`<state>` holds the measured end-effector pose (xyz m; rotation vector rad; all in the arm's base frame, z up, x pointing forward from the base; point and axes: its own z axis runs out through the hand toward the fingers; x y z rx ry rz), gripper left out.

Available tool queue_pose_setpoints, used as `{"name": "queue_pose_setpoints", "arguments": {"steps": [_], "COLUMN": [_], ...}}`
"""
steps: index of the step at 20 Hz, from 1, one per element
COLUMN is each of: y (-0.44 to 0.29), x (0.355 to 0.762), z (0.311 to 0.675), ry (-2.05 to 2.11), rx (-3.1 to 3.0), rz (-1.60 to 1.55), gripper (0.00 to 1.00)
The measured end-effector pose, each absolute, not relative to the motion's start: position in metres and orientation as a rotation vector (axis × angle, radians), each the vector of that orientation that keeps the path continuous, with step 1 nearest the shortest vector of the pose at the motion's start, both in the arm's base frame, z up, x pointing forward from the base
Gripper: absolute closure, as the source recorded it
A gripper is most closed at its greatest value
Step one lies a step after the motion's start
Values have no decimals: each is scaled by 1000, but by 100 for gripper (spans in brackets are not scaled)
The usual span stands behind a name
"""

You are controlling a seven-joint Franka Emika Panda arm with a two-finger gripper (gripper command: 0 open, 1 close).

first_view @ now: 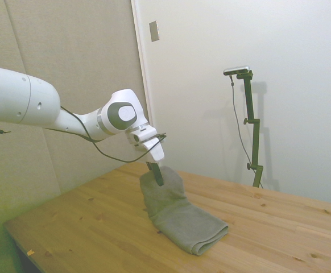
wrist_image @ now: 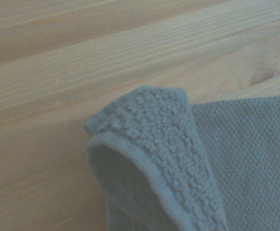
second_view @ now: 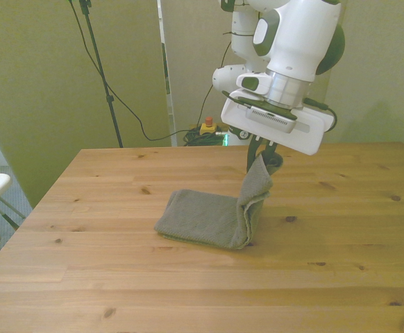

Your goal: Fold the towel

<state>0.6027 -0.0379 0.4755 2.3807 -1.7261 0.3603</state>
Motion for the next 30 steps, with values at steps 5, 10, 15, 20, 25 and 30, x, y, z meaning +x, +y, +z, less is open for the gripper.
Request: {"name": "queue_pose_setpoints", "arguments": {"steps": [5,10,15,20,25,30], "y": [-69,-108,-131,-159,-176,-183], "x": [593,587,577,566,563,560], "z": [472,461,446,432,429,427], "ry": [-1767,-1799,-1833,-1861,-1867,-1875], "rx": [2373,2394,2383,2385,2394,2387], "rz": [371,361,323,302,302,303], "gripper": [100,100,0,0,0,0]}}
